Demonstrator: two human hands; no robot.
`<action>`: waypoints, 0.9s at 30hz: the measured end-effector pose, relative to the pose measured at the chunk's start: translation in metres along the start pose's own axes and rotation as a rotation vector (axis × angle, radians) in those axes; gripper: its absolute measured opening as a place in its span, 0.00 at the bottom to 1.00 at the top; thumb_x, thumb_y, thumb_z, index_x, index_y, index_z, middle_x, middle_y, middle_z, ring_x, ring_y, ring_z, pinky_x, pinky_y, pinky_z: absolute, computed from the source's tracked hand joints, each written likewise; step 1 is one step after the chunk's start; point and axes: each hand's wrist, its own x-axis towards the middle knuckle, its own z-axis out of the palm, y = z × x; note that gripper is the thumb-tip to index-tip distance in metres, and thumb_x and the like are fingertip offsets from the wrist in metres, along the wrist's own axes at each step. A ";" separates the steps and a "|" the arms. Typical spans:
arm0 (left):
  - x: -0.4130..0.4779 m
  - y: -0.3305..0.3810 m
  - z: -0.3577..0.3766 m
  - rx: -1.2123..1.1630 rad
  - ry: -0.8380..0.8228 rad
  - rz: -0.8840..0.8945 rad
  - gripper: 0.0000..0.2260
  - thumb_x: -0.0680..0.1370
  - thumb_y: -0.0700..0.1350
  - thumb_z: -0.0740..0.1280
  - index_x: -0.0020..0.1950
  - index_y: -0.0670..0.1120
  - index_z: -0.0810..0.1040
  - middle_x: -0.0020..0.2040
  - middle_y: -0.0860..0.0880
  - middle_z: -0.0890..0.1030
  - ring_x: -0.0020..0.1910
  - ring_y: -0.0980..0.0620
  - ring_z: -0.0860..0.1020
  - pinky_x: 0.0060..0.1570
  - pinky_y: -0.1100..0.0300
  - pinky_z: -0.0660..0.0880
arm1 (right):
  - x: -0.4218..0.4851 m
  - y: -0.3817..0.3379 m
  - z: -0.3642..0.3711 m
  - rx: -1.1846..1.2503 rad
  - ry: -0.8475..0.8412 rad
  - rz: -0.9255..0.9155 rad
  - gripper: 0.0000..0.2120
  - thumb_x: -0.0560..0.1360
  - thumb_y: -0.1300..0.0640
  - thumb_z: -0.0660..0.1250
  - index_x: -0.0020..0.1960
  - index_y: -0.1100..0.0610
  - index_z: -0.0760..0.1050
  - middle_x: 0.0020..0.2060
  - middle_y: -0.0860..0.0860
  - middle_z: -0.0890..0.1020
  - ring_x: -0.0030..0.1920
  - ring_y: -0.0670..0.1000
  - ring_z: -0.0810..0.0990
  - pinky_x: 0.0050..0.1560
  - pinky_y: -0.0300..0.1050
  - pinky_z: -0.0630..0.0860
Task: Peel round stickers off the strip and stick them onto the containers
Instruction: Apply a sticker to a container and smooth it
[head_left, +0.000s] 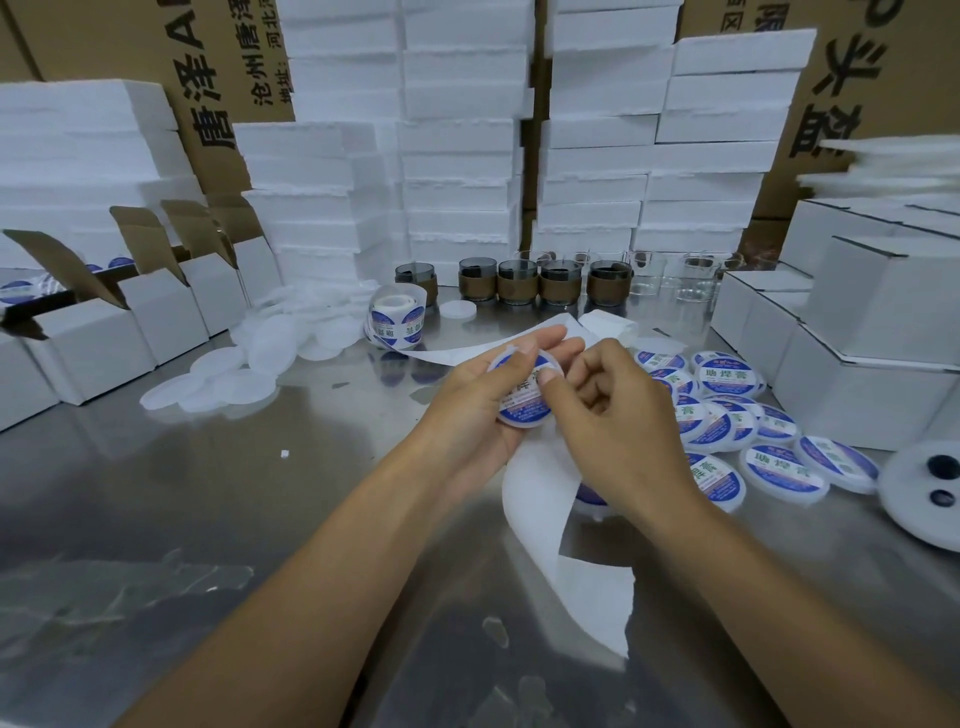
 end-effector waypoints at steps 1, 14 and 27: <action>0.000 0.000 0.001 -0.005 -0.006 -0.002 0.09 0.76 0.39 0.61 0.52 0.42 0.79 0.49 0.45 0.84 0.50 0.51 0.83 0.54 0.59 0.78 | 0.001 -0.001 0.000 0.117 -0.006 0.051 0.12 0.72 0.46 0.66 0.38 0.53 0.71 0.29 0.50 0.77 0.31 0.48 0.75 0.36 0.48 0.73; 0.001 -0.007 -0.001 0.115 0.045 -0.019 0.10 0.78 0.41 0.62 0.55 0.37 0.77 0.48 0.41 0.82 0.44 0.50 0.82 0.44 0.61 0.79 | 0.005 0.000 -0.006 0.266 0.107 0.073 0.10 0.74 0.48 0.67 0.38 0.53 0.77 0.31 0.51 0.81 0.30 0.44 0.76 0.34 0.40 0.73; 0.000 -0.008 -0.001 0.256 0.066 0.078 0.16 0.65 0.45 0.72 0.52 0.45 0.80 0.44 0.47 0.84 0.41 0.53 0.81 0.44 0.61 0.78 | 0.004 -0.001 -0.006 0.316 0.115 0.039 0.06 0.71 0.53 0.71 0.42 0.45 0.74 0.30 0.48 0.81 0.32 0.45 0.81 0.37 0.43 0.78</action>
